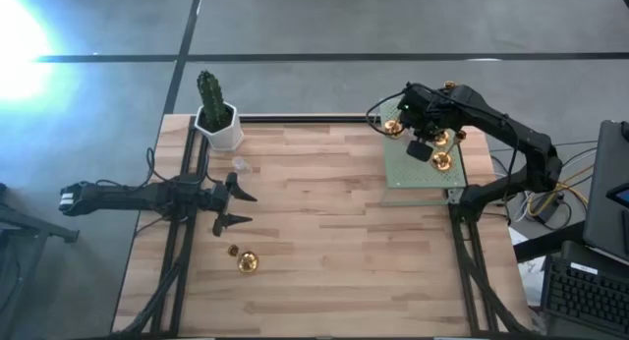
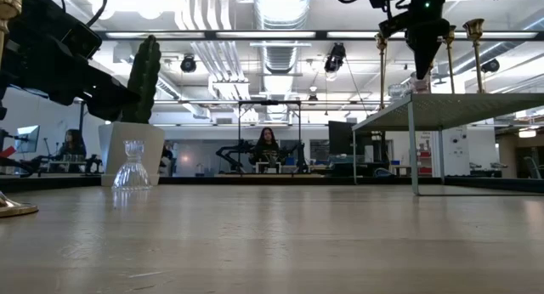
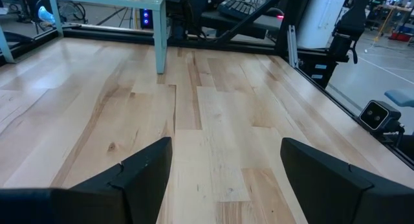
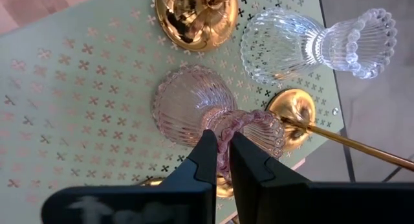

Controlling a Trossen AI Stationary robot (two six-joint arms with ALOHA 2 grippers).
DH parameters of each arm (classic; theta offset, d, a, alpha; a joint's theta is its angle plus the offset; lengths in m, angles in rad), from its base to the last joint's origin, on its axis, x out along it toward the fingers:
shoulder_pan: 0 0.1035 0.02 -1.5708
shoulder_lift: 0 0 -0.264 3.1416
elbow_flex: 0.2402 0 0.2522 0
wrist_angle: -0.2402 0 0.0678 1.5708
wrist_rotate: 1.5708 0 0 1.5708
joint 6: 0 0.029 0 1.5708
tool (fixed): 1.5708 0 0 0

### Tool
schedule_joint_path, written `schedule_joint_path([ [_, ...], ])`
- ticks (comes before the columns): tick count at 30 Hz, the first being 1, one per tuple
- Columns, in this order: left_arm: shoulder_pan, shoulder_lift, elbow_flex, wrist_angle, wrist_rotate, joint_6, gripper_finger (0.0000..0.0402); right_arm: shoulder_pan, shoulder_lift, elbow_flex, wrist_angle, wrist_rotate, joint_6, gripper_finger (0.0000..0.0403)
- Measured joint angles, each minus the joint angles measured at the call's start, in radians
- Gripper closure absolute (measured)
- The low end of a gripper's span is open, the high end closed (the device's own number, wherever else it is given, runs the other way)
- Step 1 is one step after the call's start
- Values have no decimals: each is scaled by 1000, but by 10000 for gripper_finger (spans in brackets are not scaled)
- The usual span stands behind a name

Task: Pick & Place candle stick holders
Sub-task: Put the pink glass candle holder on the shelf, then put the gold candle holder on the shelf

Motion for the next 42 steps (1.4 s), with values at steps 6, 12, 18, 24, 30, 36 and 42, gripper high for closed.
schedule_joint_path([
  [6,0,0,0,0,0,0,108,-1,0,-1,2,1,1,390],
  [12,0,0,0,0,0,0,108,0,0,-2,6,-4,14,359],
  [18,0,0,0,0,0,0,108,0,0,-3,10,19,16,305],
  [24,0,0,0,0,0,0,108,0,0,-3,13,22,16,247],
  [30,0,0,0,0,0,0,108,0,0,-3,13,23,20,185],
  [36,0,0,0,0,0,0,108,0,0,5,13,24,15,134],
  [42,0,0,0,0,0,0,108,0,0,45,9,25,41,99],
])
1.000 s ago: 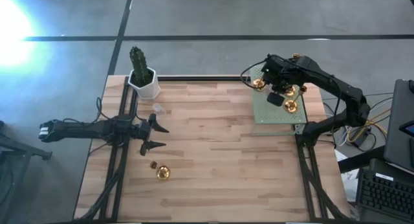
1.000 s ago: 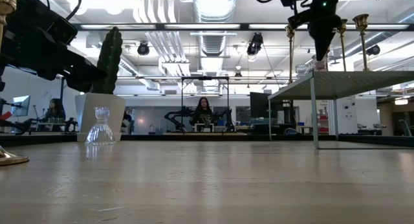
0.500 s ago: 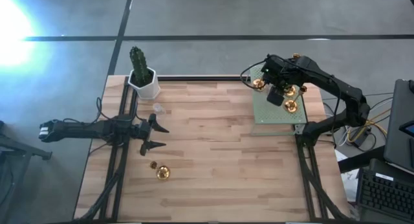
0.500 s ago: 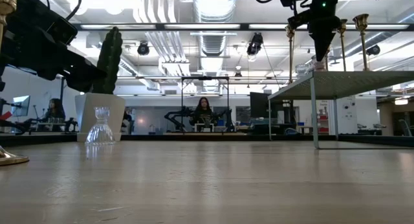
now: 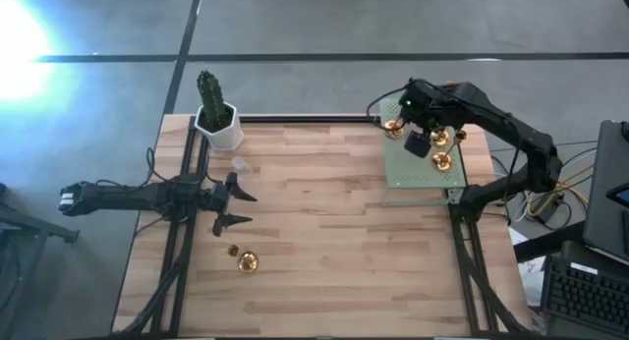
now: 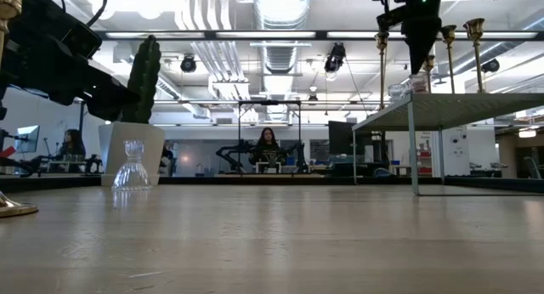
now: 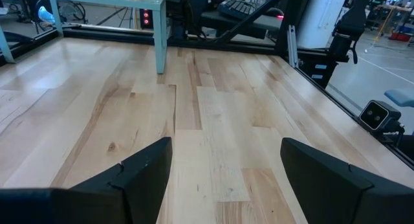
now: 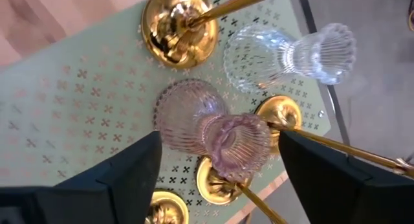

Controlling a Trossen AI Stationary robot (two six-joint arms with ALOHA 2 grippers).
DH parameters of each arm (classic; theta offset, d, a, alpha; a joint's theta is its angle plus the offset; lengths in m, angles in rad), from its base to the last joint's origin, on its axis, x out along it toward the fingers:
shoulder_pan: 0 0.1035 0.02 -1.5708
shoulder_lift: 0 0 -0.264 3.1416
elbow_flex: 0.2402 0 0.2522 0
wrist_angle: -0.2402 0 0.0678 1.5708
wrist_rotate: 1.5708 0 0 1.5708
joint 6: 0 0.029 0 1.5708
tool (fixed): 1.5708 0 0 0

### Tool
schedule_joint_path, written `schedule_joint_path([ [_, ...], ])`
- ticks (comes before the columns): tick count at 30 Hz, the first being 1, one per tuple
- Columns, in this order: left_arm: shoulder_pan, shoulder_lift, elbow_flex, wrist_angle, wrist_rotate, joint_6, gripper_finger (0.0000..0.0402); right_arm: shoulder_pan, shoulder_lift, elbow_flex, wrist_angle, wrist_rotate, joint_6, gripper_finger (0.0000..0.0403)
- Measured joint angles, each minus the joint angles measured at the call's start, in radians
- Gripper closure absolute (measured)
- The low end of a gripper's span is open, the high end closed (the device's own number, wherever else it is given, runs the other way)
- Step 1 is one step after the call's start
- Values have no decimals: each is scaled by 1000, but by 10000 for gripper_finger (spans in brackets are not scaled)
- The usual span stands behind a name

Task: Pick & Place candle stick holders
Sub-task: Put the gold candle holder on the shelf

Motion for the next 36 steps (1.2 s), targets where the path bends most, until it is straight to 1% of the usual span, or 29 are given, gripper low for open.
schedule_joint_path([
  [6,0,0,0,0,0,0,108,8,0,64,-44,-4,58,80],
  [9,0,0,0,0,0,0,108,20,0,115,-107,-8,107,76],
  [12,0,0,0,0,0,0,108,41,-10,162,-109,-21,159,77],
  [19,0,0,0,0,0,0,108,91,-18,297,-111,-188,194,93],
  [23,0,0,0,0,0,0,108,135,-20,347,-112,-303,219,104],
  [25,0,0,0,0,0,0,108,168,-20,361,-112,-342,233,111],
  [29,0,0,0,0,3,-2,108,246,-22,355,-107,-375,265,123],
  [36,0,0,0,-2,2,2,108,362,-22,285,-90,-378,351,139],
])
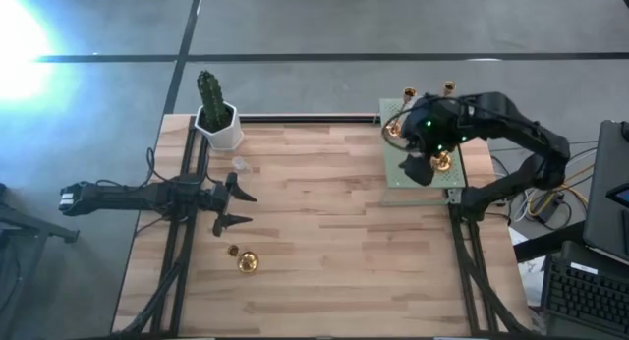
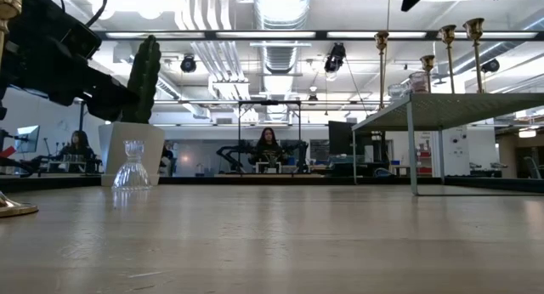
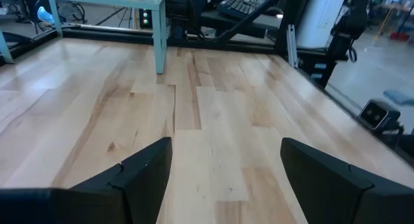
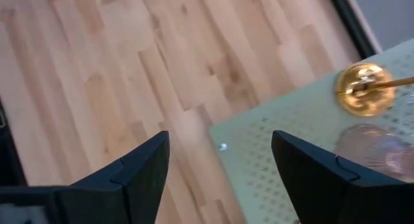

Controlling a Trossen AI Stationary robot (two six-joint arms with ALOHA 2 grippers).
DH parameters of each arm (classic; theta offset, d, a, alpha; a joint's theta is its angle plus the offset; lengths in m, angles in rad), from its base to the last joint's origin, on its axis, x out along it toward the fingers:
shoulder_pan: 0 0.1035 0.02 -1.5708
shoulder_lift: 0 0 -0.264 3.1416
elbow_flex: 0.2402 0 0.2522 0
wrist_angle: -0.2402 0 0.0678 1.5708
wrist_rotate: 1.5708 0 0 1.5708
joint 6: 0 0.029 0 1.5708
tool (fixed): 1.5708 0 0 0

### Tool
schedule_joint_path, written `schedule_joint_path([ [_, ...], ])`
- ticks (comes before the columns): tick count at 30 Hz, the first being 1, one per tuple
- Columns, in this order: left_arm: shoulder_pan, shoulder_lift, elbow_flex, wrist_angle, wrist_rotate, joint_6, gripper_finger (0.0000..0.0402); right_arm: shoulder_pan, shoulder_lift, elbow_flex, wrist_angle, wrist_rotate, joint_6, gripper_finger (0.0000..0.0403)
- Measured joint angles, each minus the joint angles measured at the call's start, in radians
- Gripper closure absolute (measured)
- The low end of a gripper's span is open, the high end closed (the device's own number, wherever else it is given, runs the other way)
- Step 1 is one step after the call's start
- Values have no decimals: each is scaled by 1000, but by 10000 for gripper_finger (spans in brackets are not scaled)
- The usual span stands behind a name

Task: Pick & Place candle stick holders
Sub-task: Put the gold candle holder on the shelf

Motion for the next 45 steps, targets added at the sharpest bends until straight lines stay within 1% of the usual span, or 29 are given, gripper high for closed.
schedule_joint_path([
  [4,0,0,1,-38,-4,23,108,54,1,-34,37,0,39,145],
  [11,0,0,2,-43,-6,23,108,127,1,-52,126,0,103,149],
  [19,0,1,1,-38,-34,25,108,210,2,-52,312,4,150,151],
  [21,0,1,0,-11,-35,24,108,233,3,-52,357,3,154,153],
  [26,0,3,-1,139,-47,17,108,274,3,-55,476,9,152,154],
  [28,0,4,-1,189,-93,-7,108,280,3,-58,506,10,147,154],
  [31,0,3,-1,260,-227,7,108,281,4,-65,520,11,146,157],
  [34,0,3,0,287,-380,46,108,280,4,-88,522,12,146,161],
  [36,0,3,12,226,-449,20,108,280,5,-107,520,12,147,164],
  [38,0,4,47,95,-461,-42,110,280,5,-124,521,12,147,166],
  [40,0,4,97,-76,-454,-92,113,280,5,-143,520,12,146,168],
  [42,0,3,159,-282,-451,-132,117,280,5,-162,520,11,142,167],
  [44,0,3,220,-479,-467,-189,122,280,5,-178,520,11,126,165],
  [45,-4,5,227,-503,-490,-238,125,280,5,-185,520,11,115,164],
])
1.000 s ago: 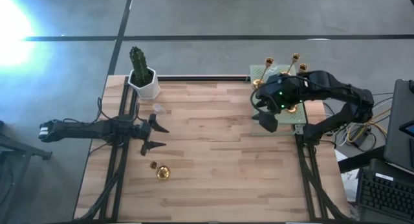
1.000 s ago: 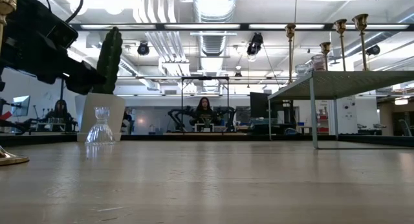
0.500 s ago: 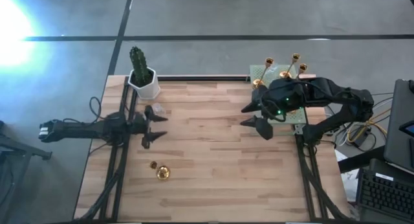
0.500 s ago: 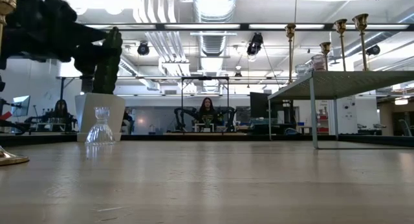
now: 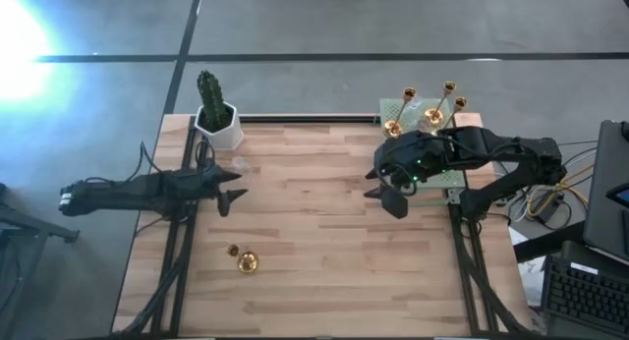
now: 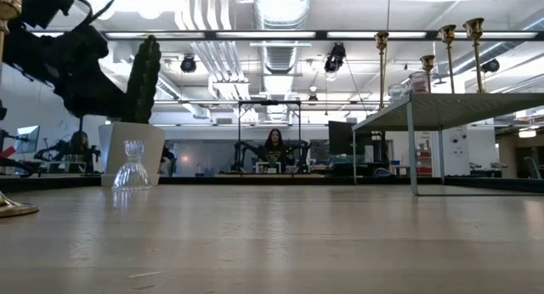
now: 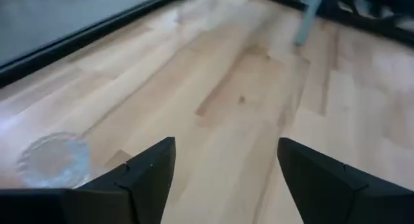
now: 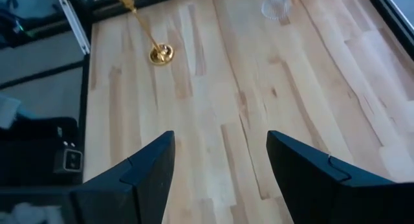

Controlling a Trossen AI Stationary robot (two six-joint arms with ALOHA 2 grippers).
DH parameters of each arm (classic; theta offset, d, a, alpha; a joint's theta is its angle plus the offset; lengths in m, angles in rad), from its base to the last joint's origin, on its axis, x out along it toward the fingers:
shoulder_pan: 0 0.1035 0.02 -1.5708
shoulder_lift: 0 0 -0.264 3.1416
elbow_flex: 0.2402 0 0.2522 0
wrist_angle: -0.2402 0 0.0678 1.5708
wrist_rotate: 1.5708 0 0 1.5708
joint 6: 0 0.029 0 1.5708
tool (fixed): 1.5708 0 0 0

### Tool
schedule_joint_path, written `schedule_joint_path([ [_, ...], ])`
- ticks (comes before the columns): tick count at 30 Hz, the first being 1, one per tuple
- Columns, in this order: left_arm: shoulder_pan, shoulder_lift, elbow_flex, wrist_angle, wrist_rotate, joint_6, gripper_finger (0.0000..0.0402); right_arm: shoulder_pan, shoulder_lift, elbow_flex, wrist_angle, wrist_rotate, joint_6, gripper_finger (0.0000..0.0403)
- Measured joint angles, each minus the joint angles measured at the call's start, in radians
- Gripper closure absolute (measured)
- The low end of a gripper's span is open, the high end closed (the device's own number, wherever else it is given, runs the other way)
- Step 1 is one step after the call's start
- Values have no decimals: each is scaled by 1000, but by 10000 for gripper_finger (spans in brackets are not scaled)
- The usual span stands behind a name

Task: Pick & Place candle stick holders
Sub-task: Put the gold candle holder on the shelf

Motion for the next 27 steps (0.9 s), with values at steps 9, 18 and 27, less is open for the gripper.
schedule_joint_path([
  [9,-45,5,1,-36,152,-279,162,0,1,-23,18,0,-20,171],
  [18,-121,8,-1,-231,274,-445,173,5,1,-23,14,-3,-22,172],
  [27,-334,8,-4,-185,412,-527,173,5,0,-25,15,-1,-52,177],
])
